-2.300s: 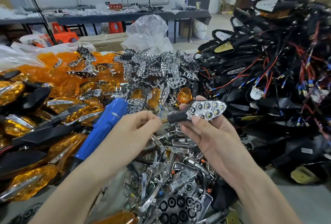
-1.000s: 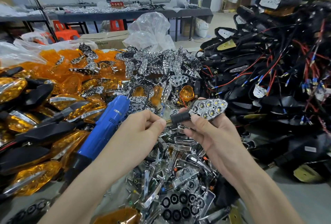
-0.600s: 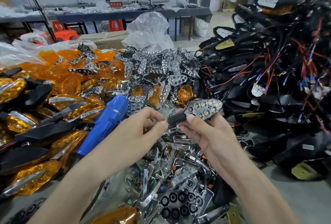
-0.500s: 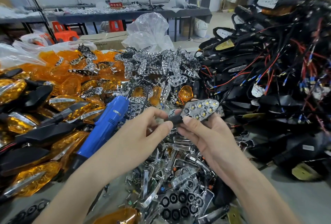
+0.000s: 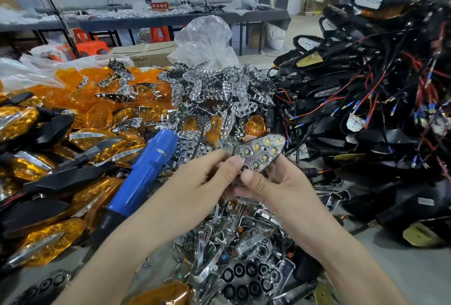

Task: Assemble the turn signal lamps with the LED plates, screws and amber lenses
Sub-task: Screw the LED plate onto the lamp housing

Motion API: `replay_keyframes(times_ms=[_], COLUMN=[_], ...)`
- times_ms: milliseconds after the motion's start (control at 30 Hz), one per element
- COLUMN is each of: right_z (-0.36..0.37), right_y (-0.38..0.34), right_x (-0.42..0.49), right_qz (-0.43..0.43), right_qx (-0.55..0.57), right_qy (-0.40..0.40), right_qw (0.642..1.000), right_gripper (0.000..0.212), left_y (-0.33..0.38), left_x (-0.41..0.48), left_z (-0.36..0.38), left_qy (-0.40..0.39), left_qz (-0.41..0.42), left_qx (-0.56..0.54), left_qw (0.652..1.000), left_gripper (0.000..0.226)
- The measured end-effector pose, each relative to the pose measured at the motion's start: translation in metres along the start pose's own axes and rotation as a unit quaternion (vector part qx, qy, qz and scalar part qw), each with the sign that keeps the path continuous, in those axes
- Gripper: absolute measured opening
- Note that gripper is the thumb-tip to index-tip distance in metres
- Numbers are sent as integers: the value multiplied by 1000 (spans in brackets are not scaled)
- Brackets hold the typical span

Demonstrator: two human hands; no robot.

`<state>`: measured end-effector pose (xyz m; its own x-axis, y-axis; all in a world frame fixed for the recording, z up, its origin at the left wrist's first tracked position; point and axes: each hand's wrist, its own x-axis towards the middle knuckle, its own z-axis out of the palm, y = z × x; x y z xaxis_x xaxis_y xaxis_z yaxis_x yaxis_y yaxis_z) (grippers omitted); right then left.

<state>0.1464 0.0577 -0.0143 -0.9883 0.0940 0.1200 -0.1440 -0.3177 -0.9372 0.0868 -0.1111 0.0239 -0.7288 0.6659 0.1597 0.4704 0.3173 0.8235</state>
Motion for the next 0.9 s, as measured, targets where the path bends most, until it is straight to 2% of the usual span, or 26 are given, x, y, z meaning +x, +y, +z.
replay_keyframes(times_ms=[33, 133, 167, 233, 300, 500, 800, 900], right_z=[1, 2, 2, 2, 3, 0, 0, -2], right_y=[-1, -4, -5, -5, -5, -2, -1, -2], right_x=[0, 0, 0, 0, 0, 0, -1, 0], right_qz=[1, 37, 32, 3, -3, -9, -42, -45], right_qx=[10, 79, 87, 53, 36, -17, -76, -39], right_qy=[-2, 15, 17, 16, 21, 47, 61, 100], right_qw=[1000, 996, 996, 998, 999, 999, 994, 993], right_gripper=[61, 86, 79, 50, 37, 27, 35, 34], left_y=[-1, -4, -6, -8, -8, -5, -1, -3], left_x=[0, 1, 1, 2, 2, 2, 0, 0], left_z=[0, -1, 0, 2, 4, 5, 3, -4], left_qy=[3, 4, 6, 8, 7, -24, -54, -49], left_qz=[2, 5, 7, 10, 7, -13, -32, -40], left_qx=[1, 11, 22, 38, 34, -3, -52, 11], left_qw=[1000, 1000, 1000, 999, 999, 1000, 997, 998], left_gripper=[32, 35, 37, 39, 38, 29, 18, 38])
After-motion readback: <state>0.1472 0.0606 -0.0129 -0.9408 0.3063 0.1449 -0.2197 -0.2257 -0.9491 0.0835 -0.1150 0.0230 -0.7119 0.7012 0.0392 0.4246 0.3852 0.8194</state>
